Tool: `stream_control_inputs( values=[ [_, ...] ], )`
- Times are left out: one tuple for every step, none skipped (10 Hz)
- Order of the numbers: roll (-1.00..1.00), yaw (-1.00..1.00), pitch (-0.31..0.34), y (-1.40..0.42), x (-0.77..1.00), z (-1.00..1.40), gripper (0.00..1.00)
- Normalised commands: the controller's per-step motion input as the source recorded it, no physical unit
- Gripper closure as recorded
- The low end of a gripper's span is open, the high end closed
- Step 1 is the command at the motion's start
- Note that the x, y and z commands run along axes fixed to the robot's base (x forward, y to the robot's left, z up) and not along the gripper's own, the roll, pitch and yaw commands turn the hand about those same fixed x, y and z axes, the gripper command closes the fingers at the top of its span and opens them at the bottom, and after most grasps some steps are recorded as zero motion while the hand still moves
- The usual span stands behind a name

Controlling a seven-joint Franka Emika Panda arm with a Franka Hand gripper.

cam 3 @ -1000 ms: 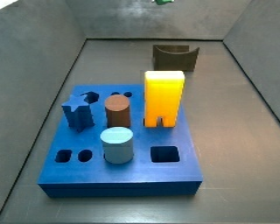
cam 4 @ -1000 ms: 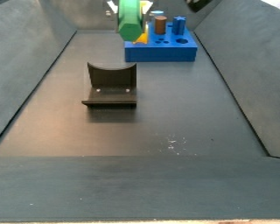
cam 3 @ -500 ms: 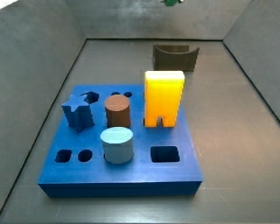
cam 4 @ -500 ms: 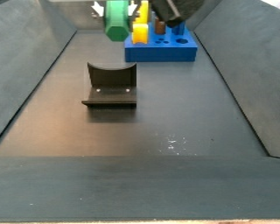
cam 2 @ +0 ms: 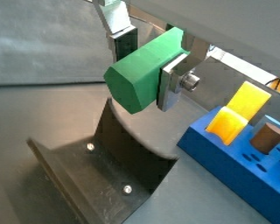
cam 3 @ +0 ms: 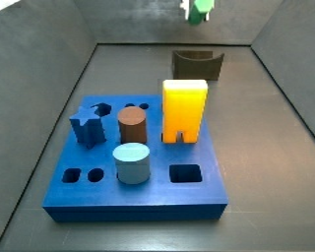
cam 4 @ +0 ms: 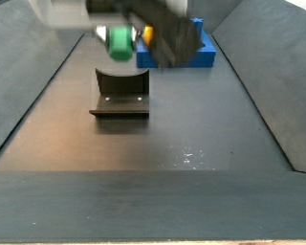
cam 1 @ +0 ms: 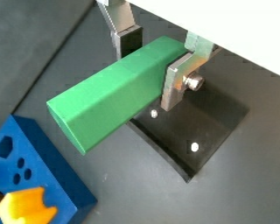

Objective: Pick up the hexagon object. Move up. Place the hexagon object on the fixture. Regrasp the hexagon object. Move to above the board. Insert the hexagon object.
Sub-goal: Place the hexagon object on the fixture, then regrasp the hexagon object.

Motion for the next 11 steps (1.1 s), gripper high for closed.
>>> stream_control_inputs(
  values=[
    [-1.0,-0.07,0.039,0.1,0.16,-1.0,1.0],
    [-1.0,-0.08,0.058,0.11,0.17,-1.0,1.0],
    [-0.84,-0.08,0.068,0.12,0.19,-1.0,1.0],
    [-0.74,-0.09,0.068,0.12,0.19,-1.0,1.0],
    [-0.47,-0.1,0.07,0.12,0.19,-0.89,1.0],
    [-0.37,-0.1,0.072,0.11,0.17,-0.77,1.0],
    [-0.22,-0.11,0.065,0.07,0.13,-0.52,1.0],
    [-0.18,-0.11,0.045,0.06,0.1,-0.33,1.0],
    [0.0,0.0,0.0,0.0,0.0,0.0,0.0],
    [-0.01,-0.03,-0.018,0.0,0.0,1.0,0.0],
    [-0.01,-0.02,-0.016,0.0,0.0,1.0,0.0]
  ],
)
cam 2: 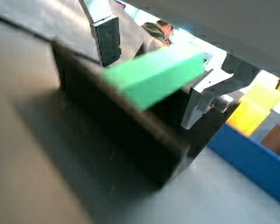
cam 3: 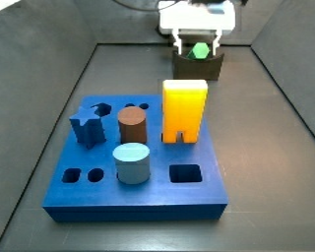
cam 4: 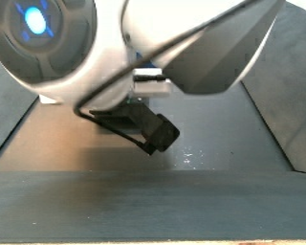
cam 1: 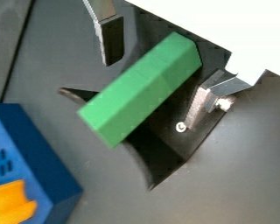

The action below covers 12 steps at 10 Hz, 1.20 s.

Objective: Pick up the hexagon object. Move up. Place the hexagon object on the fixture. Regrasp the hexagon object. Move to above the board. Insert the hexagon object.
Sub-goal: Regrasp the hexagon object.

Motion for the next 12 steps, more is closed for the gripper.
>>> stream_control_inputs(
  values=[
    [0.01,-0.01,-0.007,0.0,-0.02,1.0,0.0],
    [0.02,0.01,0.006,0.0,-0.03,1.0,0.0],
    [0.03,0.02,0.015,0.0,-0.03,1.0,0.0],
    [0.04,0.02,0.04,0.0,-0.03,0.94,0.0],
    [0.04,0.02,0.058,0.0,-0.03,0.77,0.0],
    [0.04,0.01,0.075,0.01,-0.03,0.6,0.0],
    [0.04,0.0,0.088,0.0,-0.03,0.36,0.0],
    [0.05,-0.01,0.091,0.01,-0.03,0.19,0.0],
    [1.0,0.02,0.081,-1.0,-0.09,0.82,0.0],
    [1.0,0.02,0.078,-1.0,-0.08,0.81,0.0],
    [1.0,0.02,0.067,-1.0,-0.11,0.8,0.0],
    [1.0,0.02,0.058,-1.0,-0.14,0.74,0.0]
  ],
)
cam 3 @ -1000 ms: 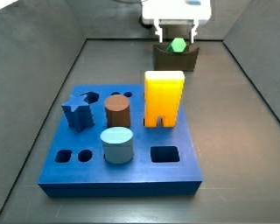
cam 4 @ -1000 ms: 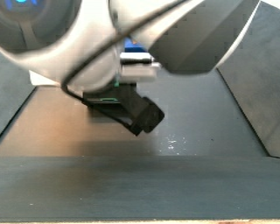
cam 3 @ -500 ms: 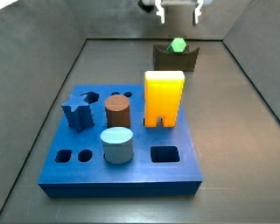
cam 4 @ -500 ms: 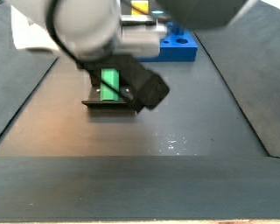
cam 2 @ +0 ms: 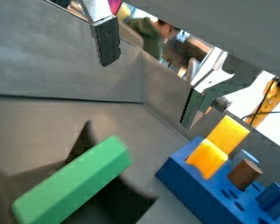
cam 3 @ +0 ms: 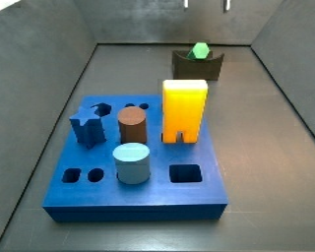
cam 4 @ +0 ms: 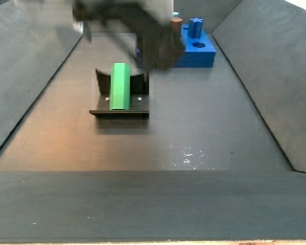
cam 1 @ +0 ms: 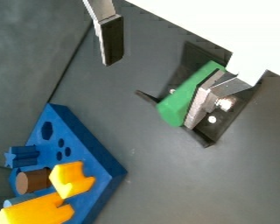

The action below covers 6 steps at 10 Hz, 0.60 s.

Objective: Pick up the hexagon object. Move up. Place the hexagon object on the fixture. Regrasp the hexagon object. Move to above the board. Insert the hexagon object.
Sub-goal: Regrasp the hexagon object.

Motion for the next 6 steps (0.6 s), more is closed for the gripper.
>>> stream_control_inputs(
  values=[
    [1.0,0.02,0.054,-0.9,-0.12,0.57,0.0],
    [1.0,0.02,0.052,-0.74,-0.08,0.36,0.0],
    [1.0,0.02,0.05,-0.49,-0.04,0.08,0.0],
    [1.0,0.02,0.049,-0.31,-0.02,0.01,0.0],
    [1.0,0.02,0.048,-0.05,-0.03,0.04,0.0],
    [1.0,0.02,0.047,-0.01,-0.03,0.04,0.0]
  ],
)
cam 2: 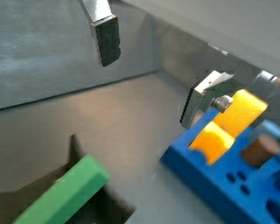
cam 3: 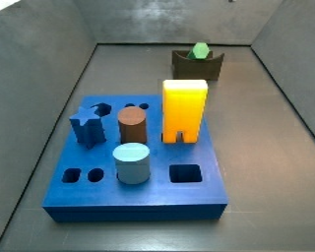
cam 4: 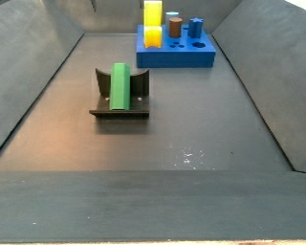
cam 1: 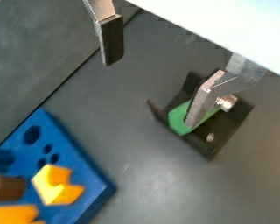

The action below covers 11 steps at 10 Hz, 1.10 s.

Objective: Pick up the hexagon object. Move up. Place the hexagon object on the fixture. Regrasp the hexagon object. Move to above the board. Insert the hexagon object.
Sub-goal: Regrasp the hexagon object.

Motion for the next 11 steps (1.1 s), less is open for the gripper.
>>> stream_control_inputs(
  values=[
    [1.0,0.02,0.041,-0.04,-0.03,0.01,0.0],
    [1.0,0.02,0.036,-0.03,-0.03,0.01,0.0],
    [1.0,0.02,0.03,-0.02,-0.03,0.02,0.0],
    [1.0,0.02,0.025,-0.02,-0.02,0.01,0.0],
    [1.0,0.02,0.021,-0.02,-0.01,0.0,0.0],
    [1.0,0.02,0.017,-0.02,-0.01,0.0,0.0],
    [1.0,0.02,0.018,-0.02,-0.01,0.0,0.0],
    [1.0,0.03,0.021,-0.02,-0.01,0.0,0.0],
    [1.0,0.03,0.024,-0.02,0.0,0.01,0.0],
    [1.0,0.03,0.036,-0.02,0.01,0.0,0.0],
    [1.0,0.04,0.043,-0.02,0.03,-0.01,0.0]
  ],
)
